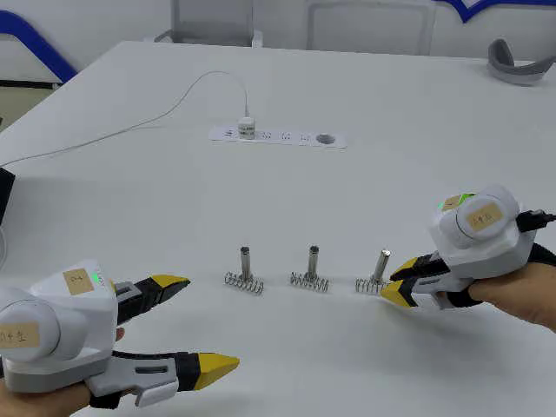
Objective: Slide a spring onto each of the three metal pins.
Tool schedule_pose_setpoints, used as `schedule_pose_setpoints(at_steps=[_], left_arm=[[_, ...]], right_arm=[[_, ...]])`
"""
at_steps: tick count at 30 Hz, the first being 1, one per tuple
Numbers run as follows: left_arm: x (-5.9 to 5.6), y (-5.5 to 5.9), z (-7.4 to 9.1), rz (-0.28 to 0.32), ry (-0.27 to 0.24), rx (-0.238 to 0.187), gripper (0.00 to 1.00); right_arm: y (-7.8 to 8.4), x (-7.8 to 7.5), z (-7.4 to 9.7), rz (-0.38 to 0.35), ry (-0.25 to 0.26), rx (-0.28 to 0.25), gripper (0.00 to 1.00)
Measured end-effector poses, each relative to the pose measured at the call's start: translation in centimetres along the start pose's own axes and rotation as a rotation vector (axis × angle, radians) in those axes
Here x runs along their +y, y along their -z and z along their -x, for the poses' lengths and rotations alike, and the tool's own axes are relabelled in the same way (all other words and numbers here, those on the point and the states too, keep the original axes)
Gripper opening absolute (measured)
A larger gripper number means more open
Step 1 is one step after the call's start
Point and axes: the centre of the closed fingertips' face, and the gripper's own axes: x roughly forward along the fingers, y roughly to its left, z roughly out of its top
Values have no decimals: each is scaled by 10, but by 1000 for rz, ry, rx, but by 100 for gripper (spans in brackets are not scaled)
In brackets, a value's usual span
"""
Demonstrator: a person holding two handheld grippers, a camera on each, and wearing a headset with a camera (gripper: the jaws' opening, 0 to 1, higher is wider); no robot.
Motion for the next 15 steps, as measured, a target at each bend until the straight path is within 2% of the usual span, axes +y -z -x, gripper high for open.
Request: schedule_pose_setpoints(at_steps=[15], left_arm=[[1, 3, -1, 5, 1, 4, 73]], right_arm=[[5, 4, -2, 19, -20, 13, 17]])
